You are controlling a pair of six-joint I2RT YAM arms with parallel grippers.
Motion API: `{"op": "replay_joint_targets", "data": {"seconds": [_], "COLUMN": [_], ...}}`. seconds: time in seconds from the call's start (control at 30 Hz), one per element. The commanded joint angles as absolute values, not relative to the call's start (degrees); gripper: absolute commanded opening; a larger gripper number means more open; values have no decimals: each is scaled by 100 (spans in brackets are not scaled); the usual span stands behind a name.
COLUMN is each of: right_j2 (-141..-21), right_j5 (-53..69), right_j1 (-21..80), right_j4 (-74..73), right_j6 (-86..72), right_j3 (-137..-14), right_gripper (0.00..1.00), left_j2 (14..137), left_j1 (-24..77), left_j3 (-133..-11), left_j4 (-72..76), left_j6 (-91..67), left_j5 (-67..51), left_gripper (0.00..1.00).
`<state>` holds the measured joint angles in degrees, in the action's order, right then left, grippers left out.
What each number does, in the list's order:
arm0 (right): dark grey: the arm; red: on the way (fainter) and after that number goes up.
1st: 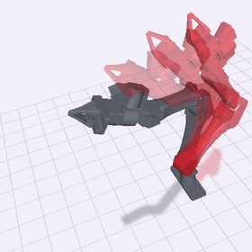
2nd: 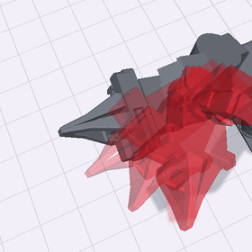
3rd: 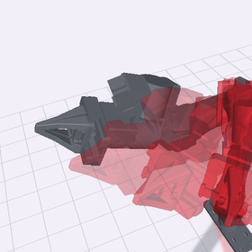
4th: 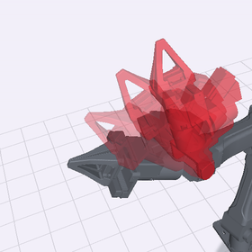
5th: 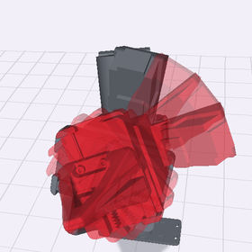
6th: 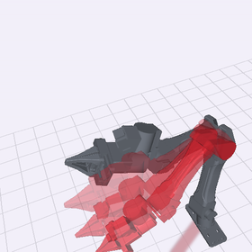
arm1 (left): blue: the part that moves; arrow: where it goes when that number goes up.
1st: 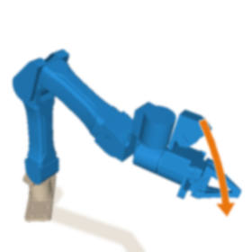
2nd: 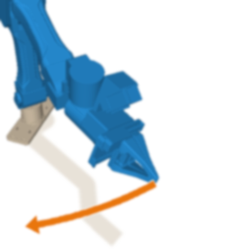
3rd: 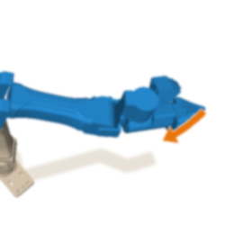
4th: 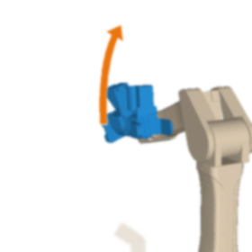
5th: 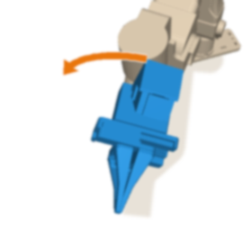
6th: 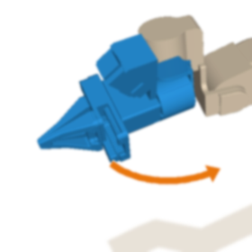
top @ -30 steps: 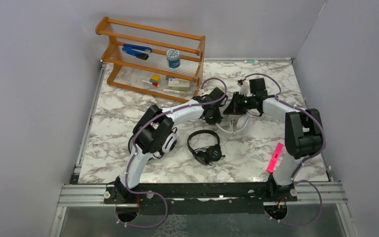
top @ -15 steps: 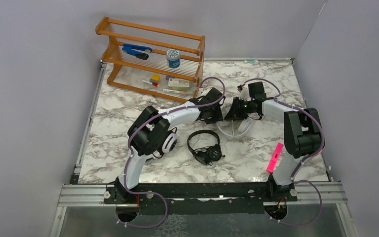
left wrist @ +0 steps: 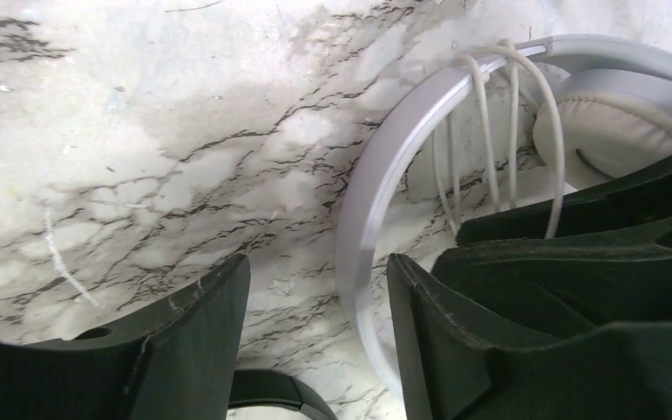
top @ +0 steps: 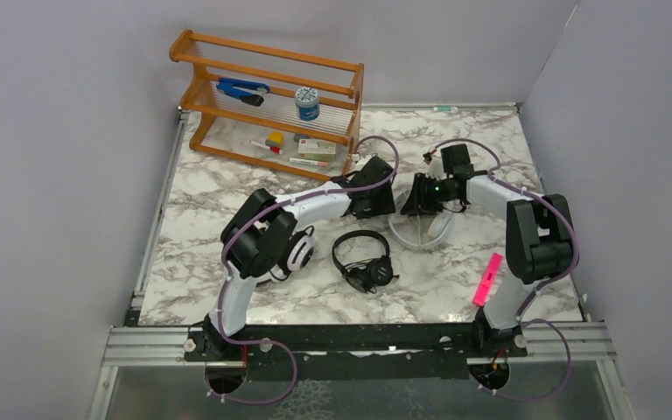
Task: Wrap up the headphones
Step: Place the headphones at the center of the board.
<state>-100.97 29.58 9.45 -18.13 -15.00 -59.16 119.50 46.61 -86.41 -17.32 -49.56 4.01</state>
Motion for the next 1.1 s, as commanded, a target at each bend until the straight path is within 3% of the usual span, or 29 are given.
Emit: {"op": "replay_joint_targets", "data": {"seconds": [0.0, 0.27, 0.7, 1.07], "right_j2": [-9781, -9556, -9371, -7697], "right_j5": [2538, 2107, 1889, 2518], "right_j1": [958, 959, 962, 958], "right_j4": [-2329, -2689, -3187, -3785], "right_j6": [-1313, -1164, -960, -736], "right_j3": [-6194, -6376, -6561, -7000], "right_gripper": [36, 48, 51, 63], "left_j2": [11414, 11022, 10132, 8488], "left_j1": [4649, 4649, 4649, 4597], "left_j3": [-8531, -8441, -8128, -8078], "left_j4": [-1563, -1556, -1503, -1703], "left_j6": [-4483, -3943, -3523, -2727], "left_j5": [775, 1013, 1238, 1378], "left_gripper": [63, 65, 70, 79]}}
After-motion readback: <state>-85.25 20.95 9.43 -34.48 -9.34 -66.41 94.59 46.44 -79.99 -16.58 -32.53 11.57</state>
